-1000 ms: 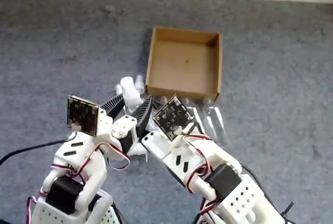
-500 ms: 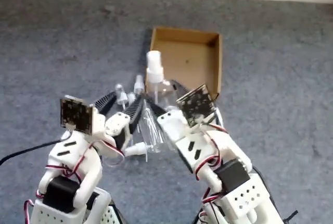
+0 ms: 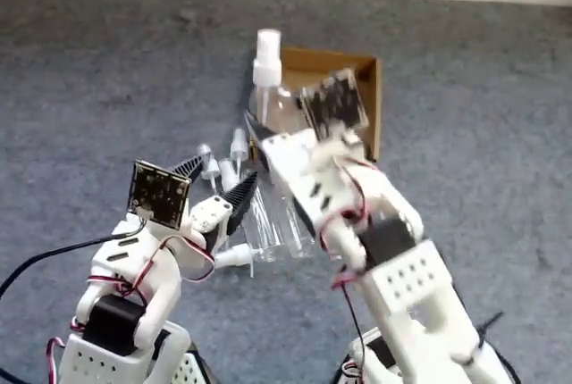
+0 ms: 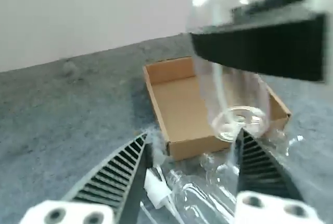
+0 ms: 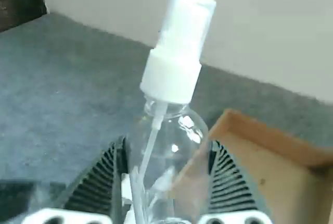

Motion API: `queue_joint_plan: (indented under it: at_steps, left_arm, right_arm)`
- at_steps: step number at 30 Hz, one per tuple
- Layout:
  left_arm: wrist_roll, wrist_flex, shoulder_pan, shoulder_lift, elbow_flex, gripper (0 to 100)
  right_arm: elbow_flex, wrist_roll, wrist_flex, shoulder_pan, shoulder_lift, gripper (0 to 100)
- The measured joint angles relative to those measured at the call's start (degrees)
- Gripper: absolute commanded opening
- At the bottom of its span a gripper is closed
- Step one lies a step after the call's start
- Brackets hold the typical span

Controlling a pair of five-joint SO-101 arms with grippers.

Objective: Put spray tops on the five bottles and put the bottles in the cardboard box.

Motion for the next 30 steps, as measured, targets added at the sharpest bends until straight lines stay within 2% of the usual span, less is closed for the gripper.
queue_joint_plan:
  at_steps: [7, 12, 15, 23, 30]
  left_arm:
    - [-1.76, -0.53, 0.26, 0.09, 0.00, 23]
    - [-1.58, -5.54, 0.70, -0.09, 3.60, 23]
    - [-1.76, -8.62, -0.79, 0.09, 4.92, 22]
    - [-1.85, -9.76, -1.76, -0.62, 5.10, 22]
    - [-2.20, -9.76, -1.85, 0.00, 5.10, 22]
  right_arm:
    - [-14.51, -2.73, 11.87, -5.63, 7.47, 0.3]
    - [-18.20, -2.73, 19.78, -9.05, 7.47, 0.3]
    - [-18.73, -2.73, 23.12, -9.14, 7.47, 0.3]
    - [-18.73, 0.70, 25.14, -8.79, 2.11, 0.3]
    - [-18.73, 3.25, 24.53, -2.73, 1.05, 0.3]
